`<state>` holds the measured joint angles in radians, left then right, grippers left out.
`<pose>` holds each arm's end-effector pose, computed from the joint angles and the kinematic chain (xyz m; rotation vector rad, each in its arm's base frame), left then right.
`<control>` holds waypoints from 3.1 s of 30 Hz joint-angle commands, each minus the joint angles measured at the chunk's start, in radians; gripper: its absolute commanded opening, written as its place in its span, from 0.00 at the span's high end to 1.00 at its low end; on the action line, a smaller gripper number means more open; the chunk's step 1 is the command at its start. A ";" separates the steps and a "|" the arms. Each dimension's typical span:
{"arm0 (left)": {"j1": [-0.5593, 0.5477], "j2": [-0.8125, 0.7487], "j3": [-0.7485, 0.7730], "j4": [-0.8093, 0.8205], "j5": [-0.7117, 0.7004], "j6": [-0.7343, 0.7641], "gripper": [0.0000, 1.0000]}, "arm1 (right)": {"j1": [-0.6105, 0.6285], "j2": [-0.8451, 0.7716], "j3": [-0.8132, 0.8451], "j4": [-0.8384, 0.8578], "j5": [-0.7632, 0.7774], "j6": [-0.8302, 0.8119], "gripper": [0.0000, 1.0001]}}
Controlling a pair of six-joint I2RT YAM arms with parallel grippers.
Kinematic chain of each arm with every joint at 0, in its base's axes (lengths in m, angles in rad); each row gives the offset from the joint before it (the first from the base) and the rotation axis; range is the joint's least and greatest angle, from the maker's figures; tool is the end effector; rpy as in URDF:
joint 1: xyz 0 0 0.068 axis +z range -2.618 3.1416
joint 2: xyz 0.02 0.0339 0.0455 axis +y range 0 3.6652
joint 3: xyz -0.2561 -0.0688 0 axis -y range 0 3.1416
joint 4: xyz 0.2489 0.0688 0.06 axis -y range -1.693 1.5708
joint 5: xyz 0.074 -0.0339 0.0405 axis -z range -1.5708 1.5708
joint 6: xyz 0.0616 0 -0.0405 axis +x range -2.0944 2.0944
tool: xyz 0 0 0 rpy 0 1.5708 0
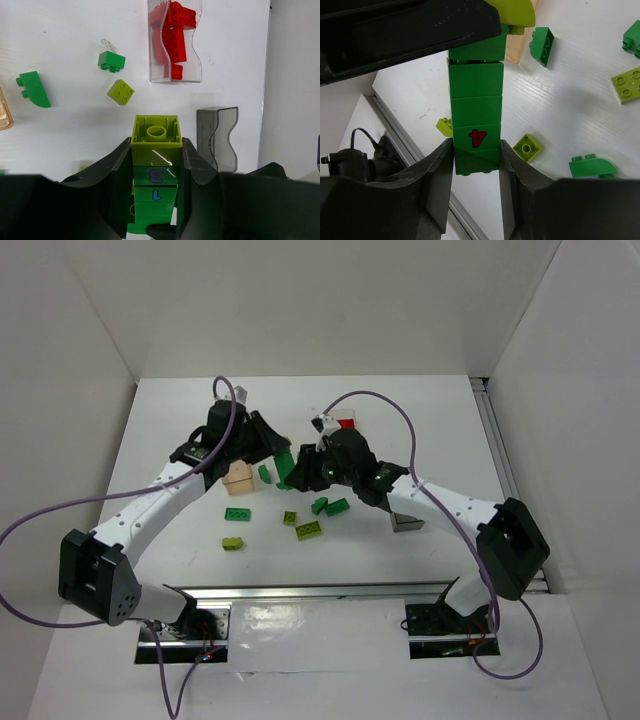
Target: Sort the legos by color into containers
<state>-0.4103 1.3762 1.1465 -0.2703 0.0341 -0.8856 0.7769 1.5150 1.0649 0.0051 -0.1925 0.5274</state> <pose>0.3160 -0.1397 0.3015 -0.4912 2.1216 -0.8092 0.2608 0.2729 0.2571 -0.3988 2.1238 0.9915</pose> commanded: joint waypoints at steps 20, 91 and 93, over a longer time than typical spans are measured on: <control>-0.018 0.262 0.249 -0.211 -0.074 0.148 1.00 | 0.009 -0.156 -0.085 -0.152 0.341 -0.135 0.82; 0.126 0.034 -0.008 0.367 1.216 0.451 0.01 | -0.252 -0.337 -0.158 -0.142 -0.685 -0.340 0.79; 0.114 0.034 -0.008 0.301 1.227 0.496 0.00 | -0.252 -0.337 -0.158 -0.142 -0.685 -0.340 0.79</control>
<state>-0.2878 1.4406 1.1385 0.0273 1.1858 -0.4244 0.5293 1.1866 0.8936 -0.1764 -0.8787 0.1856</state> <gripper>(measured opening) 0.995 0.444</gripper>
